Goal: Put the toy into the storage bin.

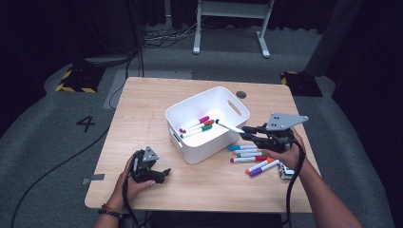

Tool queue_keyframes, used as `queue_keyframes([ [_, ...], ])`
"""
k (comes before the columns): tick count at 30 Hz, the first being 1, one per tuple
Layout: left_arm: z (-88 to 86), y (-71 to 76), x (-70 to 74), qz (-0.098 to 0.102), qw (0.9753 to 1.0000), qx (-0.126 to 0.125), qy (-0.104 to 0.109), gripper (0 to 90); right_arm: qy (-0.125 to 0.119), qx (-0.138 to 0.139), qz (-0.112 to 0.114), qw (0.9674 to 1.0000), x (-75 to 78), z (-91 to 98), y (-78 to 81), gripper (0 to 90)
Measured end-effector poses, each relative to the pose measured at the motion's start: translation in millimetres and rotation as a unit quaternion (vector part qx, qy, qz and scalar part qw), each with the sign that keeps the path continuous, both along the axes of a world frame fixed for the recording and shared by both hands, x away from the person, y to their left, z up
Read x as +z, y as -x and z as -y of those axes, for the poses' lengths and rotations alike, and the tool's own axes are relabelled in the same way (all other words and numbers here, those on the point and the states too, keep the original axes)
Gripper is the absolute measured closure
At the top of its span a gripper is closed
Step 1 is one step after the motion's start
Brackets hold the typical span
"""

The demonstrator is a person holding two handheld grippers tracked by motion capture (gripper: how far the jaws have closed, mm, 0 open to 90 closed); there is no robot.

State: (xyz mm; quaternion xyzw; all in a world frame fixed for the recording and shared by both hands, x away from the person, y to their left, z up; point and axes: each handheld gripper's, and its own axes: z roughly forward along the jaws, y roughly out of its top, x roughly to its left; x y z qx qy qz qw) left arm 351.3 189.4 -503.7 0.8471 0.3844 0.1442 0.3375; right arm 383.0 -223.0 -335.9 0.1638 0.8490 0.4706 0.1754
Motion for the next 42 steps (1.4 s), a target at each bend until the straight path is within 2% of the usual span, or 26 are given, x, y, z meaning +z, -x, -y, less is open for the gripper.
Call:
queue_keyframes([
  [4,-0.1,-0.1,0.0,0.001,1.0,0.0,0.0,14.3,-0.003,0.004,-0.004,1.0,6.3,-16.9,-11.4,74.9],
  [6,0.0,0.2,0.1,-0.001,1.0,0.001,-0.001,14.3,0.001,0.008,0.002,1.0,9.6,-27.8,-17.8,74.9],
  [13,-0.1,0.1,0.0,0.0,1.0,0.0,-0.001,14.3,0.02,0.01,-0.004,0.9997,13.1,-65.1,-34.5,74.9],
  [21,-0.1,0.0,0.1,0.0,1.0,0.0,0.0,14.3,0.053,-0.004,-0.028,0.9982,5.9,-108.4,-53.6,74.9],
  [23,-0.1,0.2,0.1,-0.002,1.0,0.0,0.0,14.3,0.055,-0.009,-0.041,0.9976,3.0,-118.9,-59.3,74.9],
  [24,0.0,1.1,0.3,-0.007,1.0,0.005,-0.001,14.3,0.061,-0.011,-0.045,0.9971,2.2,-122.2,-61.1,74.9],
  [25,-0.2,-0.2,0.0,0.001,1.0,-0.001,0.0,14.3,0.067,-0.017,-0.048,0.9965,0.5,-127.2,-63.3,74.9],
  [28,-0.2,0.6,0.3,-0.004,1.0,0.002,-0.001,14.3,0.088,-0.03,-0.055,0.9941,-3.9,-139.4,-68.5,74.9],
  [29,-0.3,0.1,0.2,-0.001,1.0,-0.001,-0.001,14.3,0.096,-0.041,-0.066,0.9923,-6.0,-146.3,-69.6,74.9],
  [33,-0.1,0.2,0.0,-0.002,1.0,-0.002,0.001,14.5,0.109,-0.055,-0.08,0.9893,-11.3,-161.8,-73.2,74.9],
  [34,-0.1,0.2,-0.2,-0.004,1.0,-0.003,0.003,14.4,0.112,-0.052,-0.077,0.9894,-12.7,-164.3,-74.4,74.9],
  [37,-0.1,0.1,-0.2,-0.005,1.0,-0.005,0.003,14.5,0.132,-0.062,-0.087,0.9854,-19.1,-175.8,-75.4,74.9],
  [41,-0.1,0.2,-0.2,-0.004,1.0,-0.003,0.003,14.6,0.131,-0.084,-0.112,0.9816,-25.5,-183.5,-77.2,74.8],
  [42,-0.2,0.2,-0.2,-0.005,1.0,-0.005,0.002,14.6,0.137,-0.087,-0.114,0.9801,-26.1,-184.9,-76.8,74.8],
])
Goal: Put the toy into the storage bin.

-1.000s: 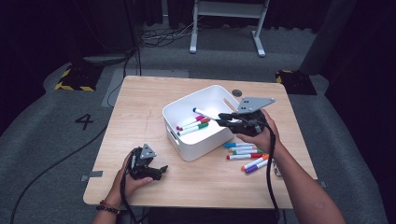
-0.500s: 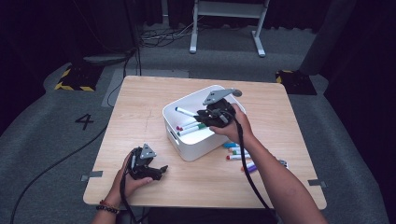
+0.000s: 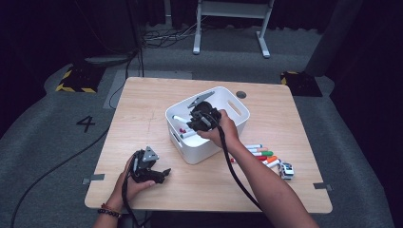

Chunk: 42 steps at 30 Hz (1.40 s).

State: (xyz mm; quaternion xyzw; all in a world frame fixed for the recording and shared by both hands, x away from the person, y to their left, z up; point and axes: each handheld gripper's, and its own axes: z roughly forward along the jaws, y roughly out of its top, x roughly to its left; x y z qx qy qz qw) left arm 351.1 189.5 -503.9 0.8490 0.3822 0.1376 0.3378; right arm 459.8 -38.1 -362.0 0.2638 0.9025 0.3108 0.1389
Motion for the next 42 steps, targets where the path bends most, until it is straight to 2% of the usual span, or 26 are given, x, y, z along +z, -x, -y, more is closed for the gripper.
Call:
queue_keyframes([
  [6,0.1,0.1,-0.1,0.0,1.0,0.0,0.001,14.6,-0.004,-0.008,-0.032,0.9995,-5.1,-7.4,2.2,74.4],
  [8,0.2,0.2,-0.1,0.001,1.0,0.001,0.001,14.6,-0.007,0.011,-0.037,0.9992,-5.3,-7.5,3.0,73.6],
  [10,0.2,0.2,-0.1,0.0,1.0,0.0,0.001,14.7,-0.012,0.008,-0.034,0.9993,-4.6,-5.5,4.2,72.1],
  [12,0.2,0.2,-0.2,0.0,1.0,0.0,0.002,14.7,-0.021,0.021,-0.032,0.9991,-3.6,-1.5,4.5,70.5],
  [14,0.2,0.2,-0.1,0.0,1.0,0.001,0.002,14.7,-0.025,0.02,-0.032,0.999,-2.5,2.6,5.5,69.6],
  [18,0.2,0.2,-0.1,0.0,1.0,0.001,0.001,14.7,-0.048,0.023,-0.03,0.9982,3.8,16.8,12.0,66.9],
  [20,0.2,0.2,-0.1,0.0,1.0,0.001,0.002,14.7,-0.057,0.036,-0.014,0.9976,7.9,28.3,14.4,66.4],
  [24,0.3,0.2,-0.1,0.001,1.0,0.001,0.001,14.7,-0.082,0.039,0.003,0.9959,20.8,56.2,23.6,65.1],
  [30,0.3,0.2,-0.2,0.001,1.0,0.001,0.001,14.7,-0.096,0.044,0.031,0.994,32.4,107.1,43.7,62.6],
  [35,0.3,0.2,-0.1,0.0,1.0,0.001,0.002,14.7,-0.075,0.035,0.038,0.9958,17.8,153.1,61.9,60.3],
  [38,0.5,0.3,-0.2,0.001,1.0,0.002,0.003,14.7,-0.075,0.036,0.03,0.9961,6.8,169.9,70.3,59.3],
  [42,0.5,0.3,-0.2,0.001,1.0,0.002,0.003,14.7,-0.068,0.048,0.025,0.9962,-19.3,201.3,86.8,56.6],
])
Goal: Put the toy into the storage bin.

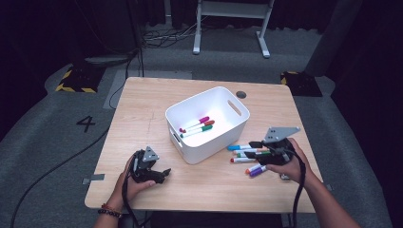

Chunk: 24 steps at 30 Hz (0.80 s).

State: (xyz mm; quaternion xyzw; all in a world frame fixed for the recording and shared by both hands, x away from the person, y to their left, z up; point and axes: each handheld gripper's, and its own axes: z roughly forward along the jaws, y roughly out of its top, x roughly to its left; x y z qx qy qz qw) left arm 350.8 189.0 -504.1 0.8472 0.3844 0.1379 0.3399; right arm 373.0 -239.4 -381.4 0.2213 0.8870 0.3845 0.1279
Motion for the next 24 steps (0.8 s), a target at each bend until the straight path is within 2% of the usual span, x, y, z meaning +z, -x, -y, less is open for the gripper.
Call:
queue_keyframes([
  [5,-0.1,0.0,0.0,0.0,1.0,0.0,-0.001,14.7,0.015,-0.001,-0.017,0.9997,-39.5,30.4,13.5,51.5],
  [8,0.1,0.0,0.0,0.0,1.0,0.0,0.0,14.7,0.041,0.002,-0.018,0.999,-63.5,39.4,19.3,48.5],
  [11,0.1,0.0,-0.1,0.001,1.0,0.0,0.0,14.7,0.043,0.005,-0.026,0.9987,-81.4,46.0,20.2,46.8],
  [18,-0.1,0.0,0.0,0.0,1.0,0.0,-0.001,14.7,0.049,-0.007,-0.025,0.9985,-96.1,49.4,14.2,43.7],
  [24,0.0,0.0,0.0,0.001,1.0,0.0,0.0,14.7,0.048,0.0,-0.025,0.9985,-104.1,45.2,13.6,44.8],
])
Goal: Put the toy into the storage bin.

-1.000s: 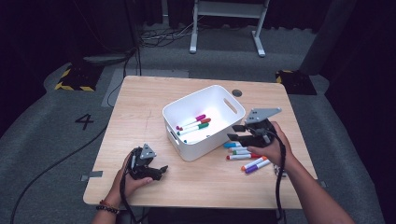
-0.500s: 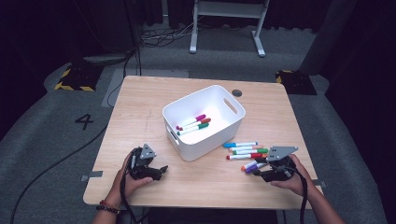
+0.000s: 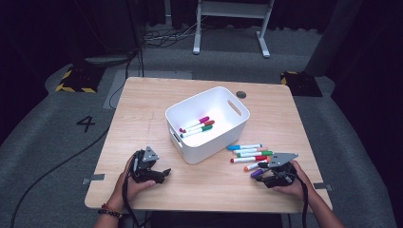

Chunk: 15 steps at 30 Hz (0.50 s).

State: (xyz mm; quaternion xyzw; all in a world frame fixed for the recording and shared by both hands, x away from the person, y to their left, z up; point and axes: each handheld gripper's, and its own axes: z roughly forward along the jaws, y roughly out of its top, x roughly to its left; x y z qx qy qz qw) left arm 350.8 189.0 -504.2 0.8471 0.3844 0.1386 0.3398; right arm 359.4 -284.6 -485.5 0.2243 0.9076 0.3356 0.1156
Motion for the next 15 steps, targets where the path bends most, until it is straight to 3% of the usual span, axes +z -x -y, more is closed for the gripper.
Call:
queue_keyframes([
  [12,0.2,-0.1,0.1,-0.001,1.0,0.0,0.0,14.7,-0.006,0.026,0.015,0.9995,-1.7,-8.9,5.9,51.7],
  [15,0.2,0.0,0.1,-0.001,1.0,0.0,0.0,14.7,-0.009,0.024,0.007,0.9997,-2.4,-13.4,9.1,51.3],
])
